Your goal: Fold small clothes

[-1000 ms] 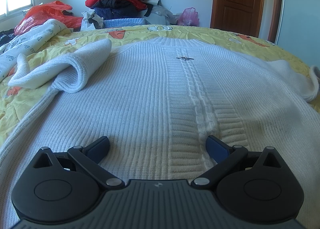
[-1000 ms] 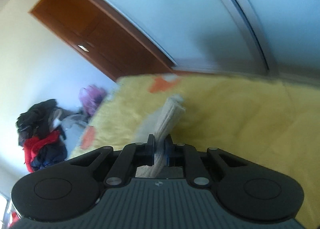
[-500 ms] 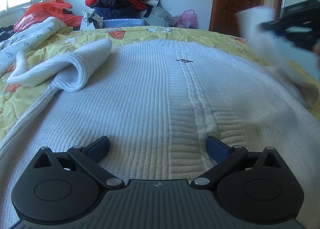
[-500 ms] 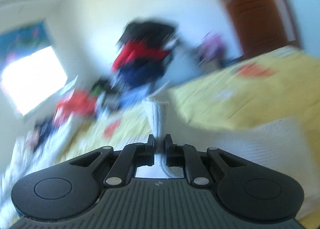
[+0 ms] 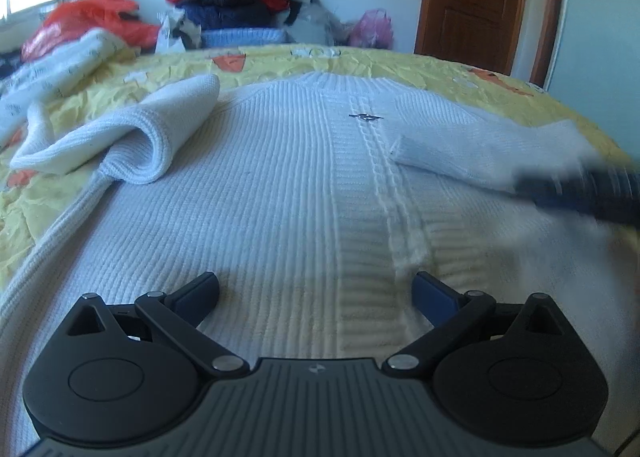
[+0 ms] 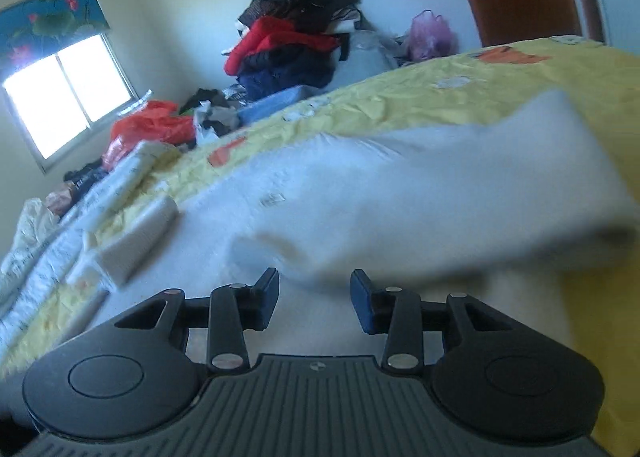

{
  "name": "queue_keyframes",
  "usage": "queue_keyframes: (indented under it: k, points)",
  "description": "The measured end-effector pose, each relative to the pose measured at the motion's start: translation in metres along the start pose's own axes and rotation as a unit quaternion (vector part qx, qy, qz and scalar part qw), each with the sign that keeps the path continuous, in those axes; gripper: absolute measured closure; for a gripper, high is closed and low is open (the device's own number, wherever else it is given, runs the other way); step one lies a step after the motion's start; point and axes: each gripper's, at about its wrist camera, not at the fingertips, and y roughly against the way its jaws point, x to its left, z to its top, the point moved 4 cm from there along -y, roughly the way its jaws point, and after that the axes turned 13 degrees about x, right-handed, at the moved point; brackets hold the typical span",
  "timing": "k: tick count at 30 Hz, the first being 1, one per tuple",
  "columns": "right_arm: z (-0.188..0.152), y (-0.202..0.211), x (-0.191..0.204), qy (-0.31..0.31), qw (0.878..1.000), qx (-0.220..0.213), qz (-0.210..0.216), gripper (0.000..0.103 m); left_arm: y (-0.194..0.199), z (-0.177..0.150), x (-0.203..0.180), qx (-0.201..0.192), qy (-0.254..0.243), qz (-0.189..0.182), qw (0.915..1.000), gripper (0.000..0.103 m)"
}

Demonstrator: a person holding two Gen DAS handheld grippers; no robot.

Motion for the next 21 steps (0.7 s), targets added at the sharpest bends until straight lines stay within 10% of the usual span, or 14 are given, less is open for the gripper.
queue_keyframes:
  k: [4,7,12,16,17,19,21]
  points:
    - [-0.004,-0.002,-0.012,-0.021,1.0,-0.013,0.02,0.047,0.002,0.044,-0.008,0.028,0.061,-0.137,0.9882,0.0]
    - [-0.003,-0.004,-0.01,-0.02,0.999,-0.013,0.028,0.038,-0.018,0.079,-0.015,0.064,0.141,-0.243,0.9576,0.0]
    - [-0.006,0.0,-0.013,-0.023,0.998,-0.018,0.05,0.031,-0.07,0.097,-0.021,0.123,0.257,-0.305,0.9088,0.0]
    - [-0.007,0.001,-0.017,-0.038,0.997,-0.02,0.066,0.031,-0.075,0.105,-0.03,0.104,0.263,-0.288,0.9148,0.008]
    - [-0.008,0.0,-0.017,-0.039,0.997,-0.021,0.067,0.031,-0.076,0.108,-0.034,0.104,0.258,-0.277,0.9197,0.018]
    - [-0.007,0.0,-0.016,-0.04,0.996,-0.02,0.071,0.029,-0.079,0.114,-0.042,0.114,0.229,-0.251,0.9337,0.071]
    - [-0.008,0.0,-0.016,-0.041,0.996,-0.02,0.074,0.029,-0.085,0.115,-0.045,0.126,0.206,-0.222,0.9446,0.077]
